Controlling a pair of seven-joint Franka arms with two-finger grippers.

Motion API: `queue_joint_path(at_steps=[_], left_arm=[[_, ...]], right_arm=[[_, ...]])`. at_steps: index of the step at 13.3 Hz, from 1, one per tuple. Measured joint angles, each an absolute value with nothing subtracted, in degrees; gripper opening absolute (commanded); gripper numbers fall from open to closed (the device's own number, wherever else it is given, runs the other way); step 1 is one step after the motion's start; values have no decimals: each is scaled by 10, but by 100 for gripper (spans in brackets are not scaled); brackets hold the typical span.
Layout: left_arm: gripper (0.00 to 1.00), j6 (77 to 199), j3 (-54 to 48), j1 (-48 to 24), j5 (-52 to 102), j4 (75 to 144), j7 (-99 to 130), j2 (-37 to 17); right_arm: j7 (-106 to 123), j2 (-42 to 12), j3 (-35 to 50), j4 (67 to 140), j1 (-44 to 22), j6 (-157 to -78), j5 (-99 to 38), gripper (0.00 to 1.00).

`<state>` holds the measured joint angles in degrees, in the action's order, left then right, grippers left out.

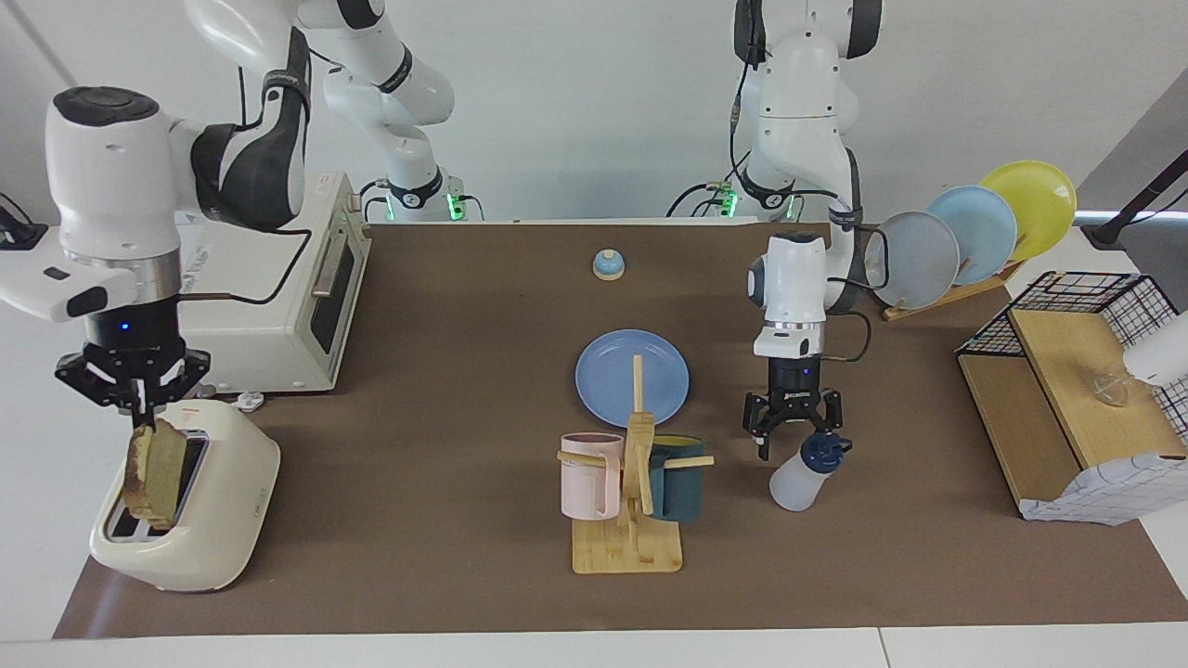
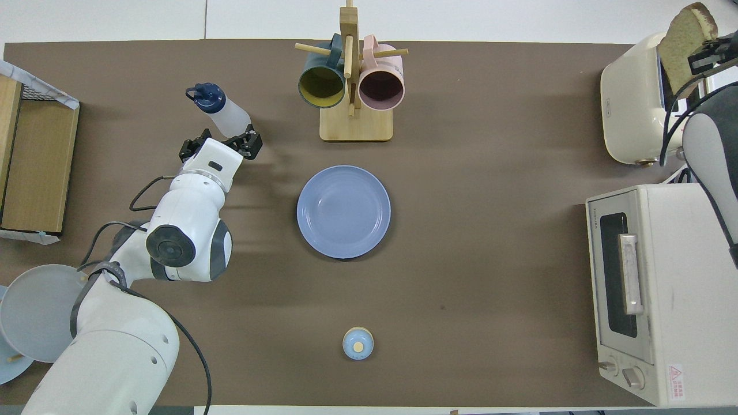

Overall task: Put bread on plate and add seasoning
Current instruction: 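Reach the left gripper to the blue-capped bottle and grasp it, then reach the right gripper into the toaster and grasp the bread slice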

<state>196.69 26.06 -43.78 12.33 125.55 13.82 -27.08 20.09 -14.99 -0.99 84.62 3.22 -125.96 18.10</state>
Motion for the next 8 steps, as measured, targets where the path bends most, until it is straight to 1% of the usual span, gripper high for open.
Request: queue_joint_path(at_steps=[5,8], left_arm=[[100,1968,266,-438,123,1245,138,-279],[100,1969,269,-438,124,1229,138,-293]], right_arm=[[192,-111,-6,831,-54,-1162,194,0],[105,-97,7,830,-105,-1108,186,0]])
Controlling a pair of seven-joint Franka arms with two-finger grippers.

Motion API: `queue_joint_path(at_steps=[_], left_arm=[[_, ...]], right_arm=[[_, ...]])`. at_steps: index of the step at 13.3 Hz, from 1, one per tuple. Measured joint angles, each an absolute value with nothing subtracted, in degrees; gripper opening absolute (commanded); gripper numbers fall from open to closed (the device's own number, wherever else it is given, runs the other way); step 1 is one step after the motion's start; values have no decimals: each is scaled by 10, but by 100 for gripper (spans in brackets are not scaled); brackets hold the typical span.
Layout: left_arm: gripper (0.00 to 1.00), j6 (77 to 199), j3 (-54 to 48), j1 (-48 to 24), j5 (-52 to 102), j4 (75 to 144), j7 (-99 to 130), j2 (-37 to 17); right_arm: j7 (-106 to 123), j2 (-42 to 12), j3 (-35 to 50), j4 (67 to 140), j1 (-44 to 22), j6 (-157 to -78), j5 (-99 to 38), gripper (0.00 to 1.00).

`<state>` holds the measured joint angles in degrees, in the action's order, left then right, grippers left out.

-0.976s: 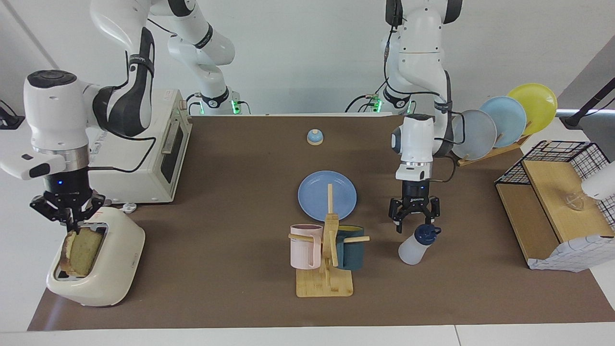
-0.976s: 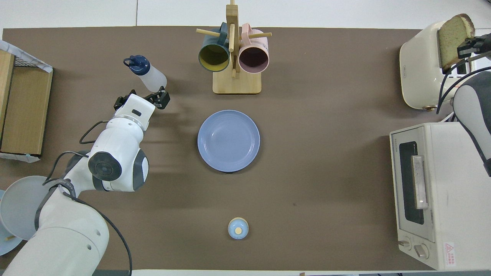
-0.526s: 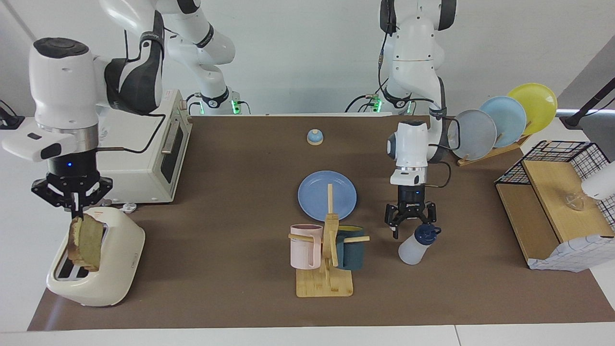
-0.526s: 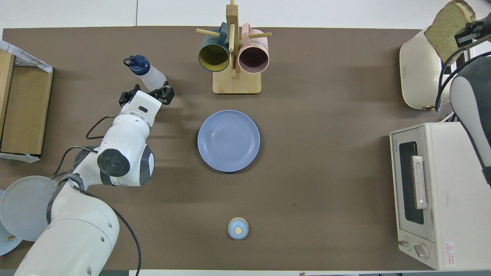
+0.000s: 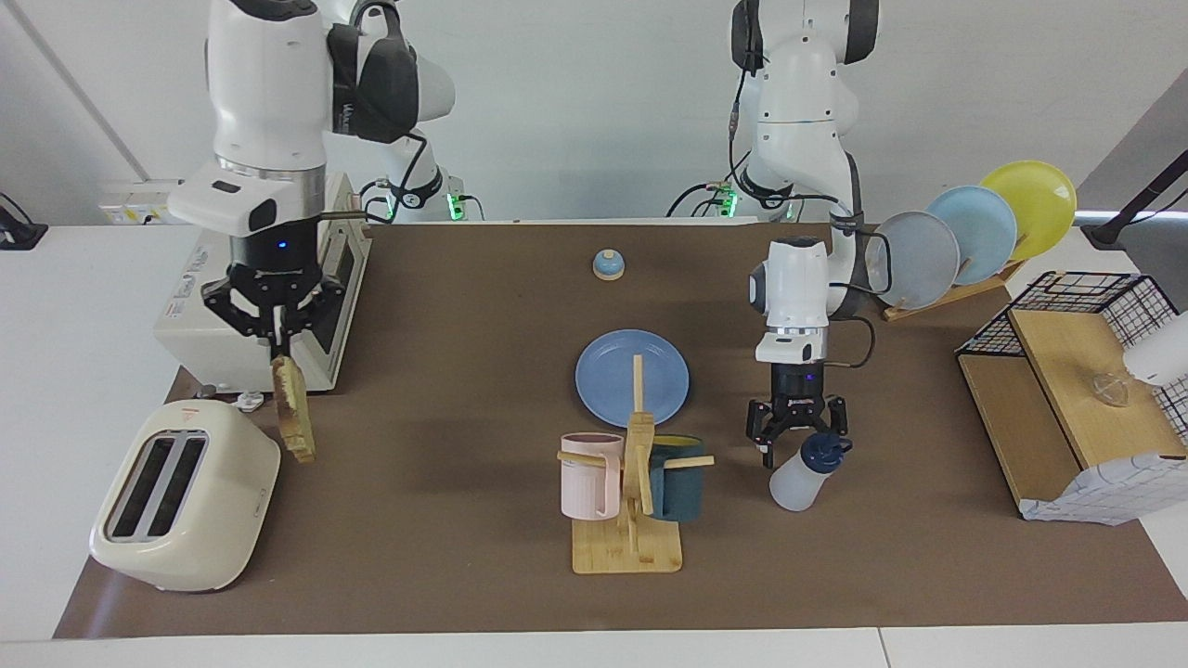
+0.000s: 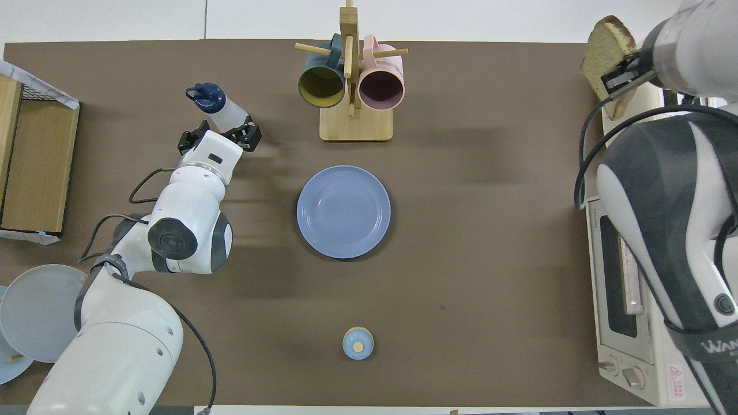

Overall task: Put bread on plate and add seasoning
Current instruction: 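Reach the right gripper into the toaster and grasp the bread slice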

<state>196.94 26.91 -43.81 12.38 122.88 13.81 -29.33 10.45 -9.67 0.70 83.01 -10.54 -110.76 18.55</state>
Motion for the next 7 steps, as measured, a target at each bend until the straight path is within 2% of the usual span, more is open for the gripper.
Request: queue_joint_path(at_steps=[4,7], left_arm=[[100,1973,280,-438,124,1214,138,-301],[100,1973,282,-438,124,1199,138,-307]], right_arm=[[-28,-92,20,830,-154,-1055,122,0],[-157,-81,22,848,-204,-1044,96,0]])
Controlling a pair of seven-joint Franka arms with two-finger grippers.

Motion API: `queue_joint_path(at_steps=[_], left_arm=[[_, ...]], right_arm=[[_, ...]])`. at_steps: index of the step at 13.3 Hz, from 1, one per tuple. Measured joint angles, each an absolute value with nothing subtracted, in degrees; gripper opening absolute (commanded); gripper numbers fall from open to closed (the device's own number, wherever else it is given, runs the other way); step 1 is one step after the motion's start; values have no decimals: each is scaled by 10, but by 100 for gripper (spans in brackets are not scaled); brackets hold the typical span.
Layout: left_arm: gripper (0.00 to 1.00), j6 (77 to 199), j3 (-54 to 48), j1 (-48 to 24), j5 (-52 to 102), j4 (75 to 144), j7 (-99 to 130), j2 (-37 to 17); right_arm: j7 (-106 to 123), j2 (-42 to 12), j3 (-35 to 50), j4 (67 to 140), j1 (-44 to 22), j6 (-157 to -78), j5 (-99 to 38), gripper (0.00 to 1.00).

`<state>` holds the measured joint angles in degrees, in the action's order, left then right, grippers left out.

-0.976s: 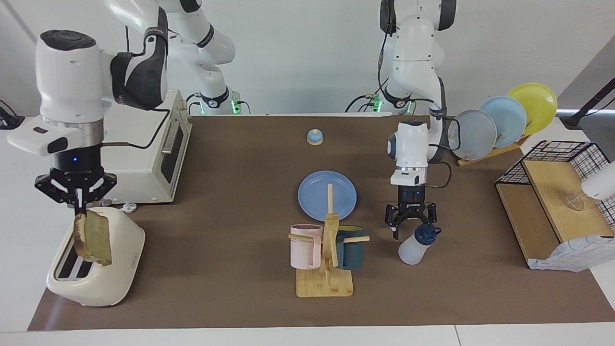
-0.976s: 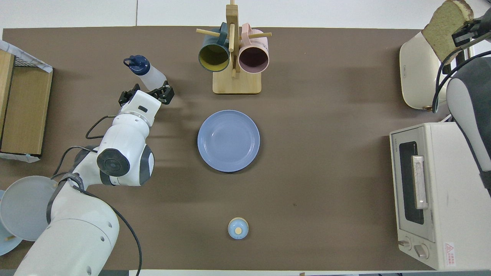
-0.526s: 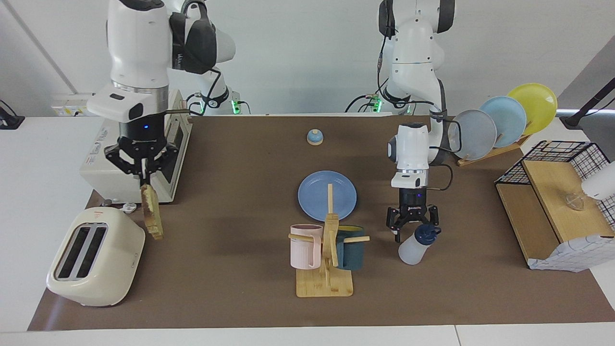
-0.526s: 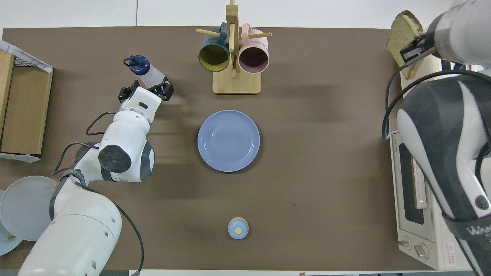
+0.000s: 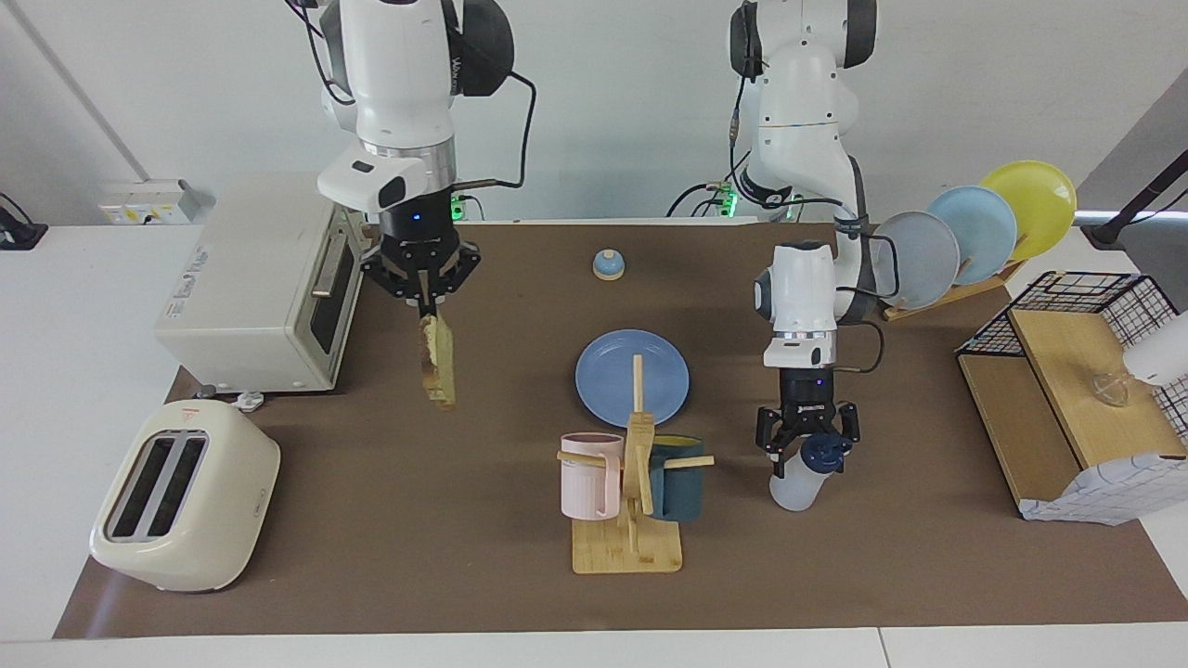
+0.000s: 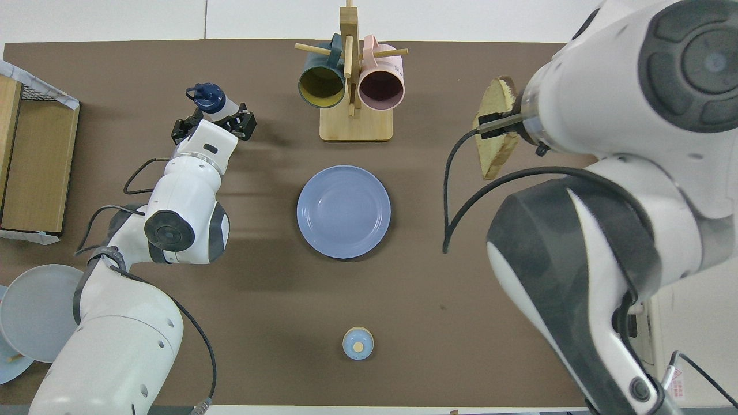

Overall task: Put bread on plate and add seasoning
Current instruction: 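Reach the right gripper into the toaster and grasp the bread slice, then carry the bread with the right gripper onto the blue plate, release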

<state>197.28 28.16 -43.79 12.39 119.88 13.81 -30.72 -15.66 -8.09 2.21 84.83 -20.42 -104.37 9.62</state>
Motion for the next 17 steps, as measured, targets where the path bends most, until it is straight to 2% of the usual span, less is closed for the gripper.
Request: queue_joint_path(at_steps=[3,12,16,17], left_arm=[[100,1973,282,-438,124,1193,138,-316],[100,1973,283,-425,124,1167,138,-342],[100,1972,283,-425,124,1165,138,-346],[96,1972,283,-425,124,1165,138,-346]], right_arm=[[-259,-63,25,891,-247,-1068,60,0],[-467,-64,26,1053,-379,-1298,41,0],[-484,-89,26,1090,-398,-1386,41,0],[-484,-90,24,1101,-398,-1406,41,0]])
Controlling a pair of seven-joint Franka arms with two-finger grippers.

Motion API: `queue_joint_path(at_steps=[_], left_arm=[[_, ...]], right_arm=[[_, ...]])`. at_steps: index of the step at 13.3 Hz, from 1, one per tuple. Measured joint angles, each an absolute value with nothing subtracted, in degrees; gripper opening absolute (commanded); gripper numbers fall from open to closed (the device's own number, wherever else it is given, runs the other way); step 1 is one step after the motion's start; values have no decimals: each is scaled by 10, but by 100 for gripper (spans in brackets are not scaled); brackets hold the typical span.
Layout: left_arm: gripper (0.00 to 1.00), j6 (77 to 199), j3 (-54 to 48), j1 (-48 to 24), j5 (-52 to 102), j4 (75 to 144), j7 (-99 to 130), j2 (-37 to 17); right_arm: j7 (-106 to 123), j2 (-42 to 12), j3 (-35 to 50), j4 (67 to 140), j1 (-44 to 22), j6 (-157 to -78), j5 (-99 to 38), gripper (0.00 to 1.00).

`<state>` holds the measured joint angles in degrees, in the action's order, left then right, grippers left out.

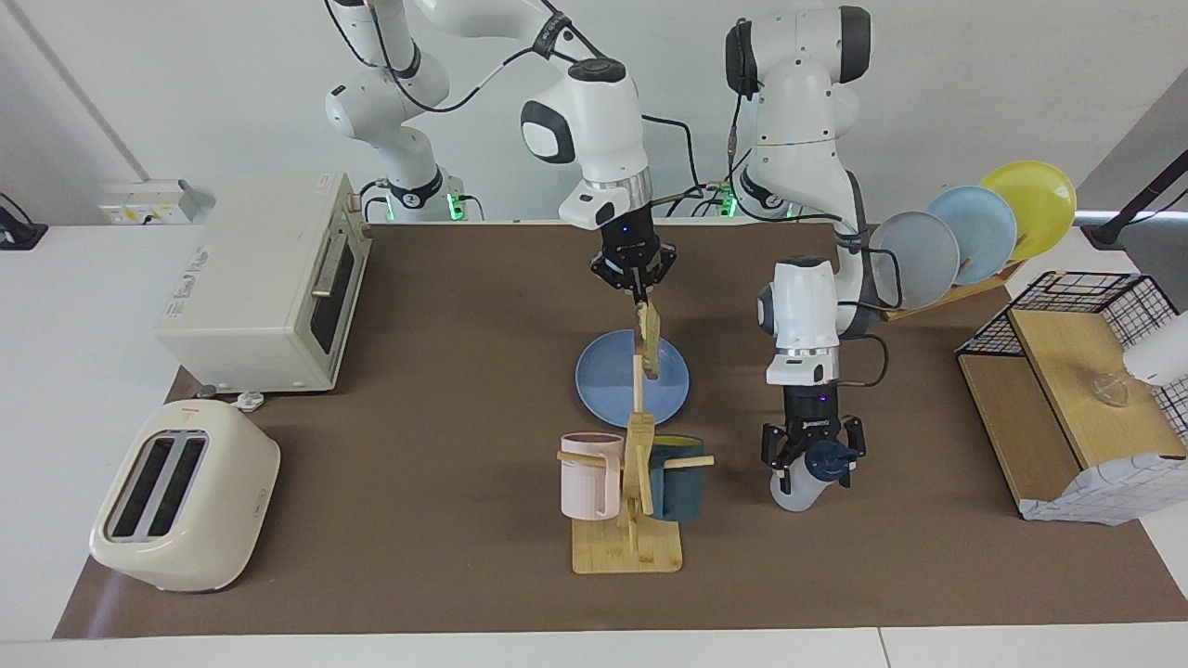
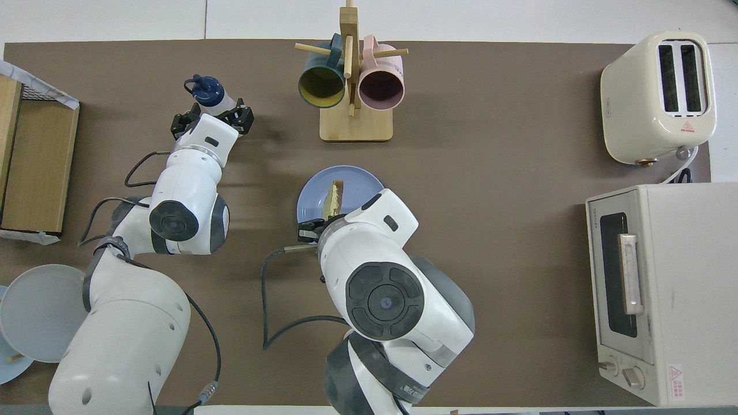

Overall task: Put bread on plate and add seasoning
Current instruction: 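Carry the bread with the right gripper onto the blue plate, release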

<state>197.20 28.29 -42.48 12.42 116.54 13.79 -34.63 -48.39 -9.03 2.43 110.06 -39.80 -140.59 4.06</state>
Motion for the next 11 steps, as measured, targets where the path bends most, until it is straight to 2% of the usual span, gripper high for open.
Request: queue_joint_path(at_steps=[4,6,8,11], left_arm=[[63,1972,280,-426,124,1165,138,-347],[48,1972,279,-426,124,1165,138,-347],[37,1972,279,-426,124,1165,138,-347],[13,1972,279,-426,124,1165,138,-347]], right_arm=[[-477,-91,23,1149,-396,-1494,41,0],[-470,-91,22,1159,-395,-1498,41,0],[-468,-90,22,1174,-394,-1499,41,0],[-468,-84,21,1204,-383,-1519,41,0]])
